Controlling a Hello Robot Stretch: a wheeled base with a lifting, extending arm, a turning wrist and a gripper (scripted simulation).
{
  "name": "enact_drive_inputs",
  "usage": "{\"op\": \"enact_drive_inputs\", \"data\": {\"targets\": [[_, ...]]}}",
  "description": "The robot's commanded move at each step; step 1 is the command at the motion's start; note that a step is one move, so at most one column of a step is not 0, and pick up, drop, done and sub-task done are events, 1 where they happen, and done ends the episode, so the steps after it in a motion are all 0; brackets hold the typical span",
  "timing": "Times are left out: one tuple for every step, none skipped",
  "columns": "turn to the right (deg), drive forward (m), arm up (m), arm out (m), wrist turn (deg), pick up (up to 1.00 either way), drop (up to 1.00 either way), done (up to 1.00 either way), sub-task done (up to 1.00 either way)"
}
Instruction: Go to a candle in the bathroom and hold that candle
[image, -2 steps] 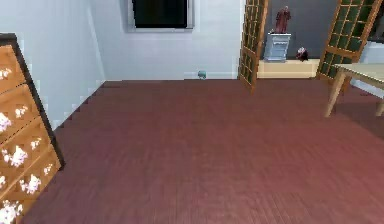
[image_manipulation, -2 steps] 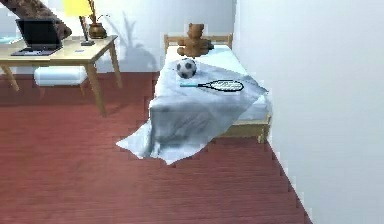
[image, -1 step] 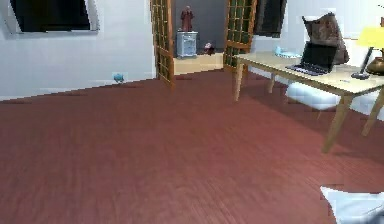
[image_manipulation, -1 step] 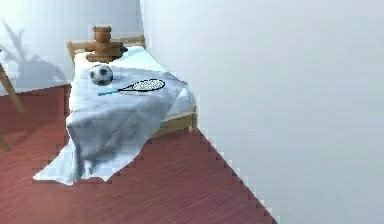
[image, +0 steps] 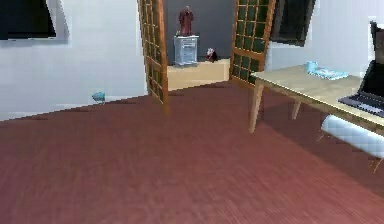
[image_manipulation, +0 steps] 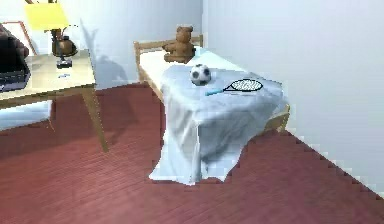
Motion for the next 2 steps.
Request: {"op": "enact_drive_inputs", "data": {"targets": [[0.0,1.0,0.0,0.0,0.0,0.0,0.0,0.0,0.0],[3.0,0.0,0.0,0.0,0.0,0.0,0.0,0.0,0.0]]}}
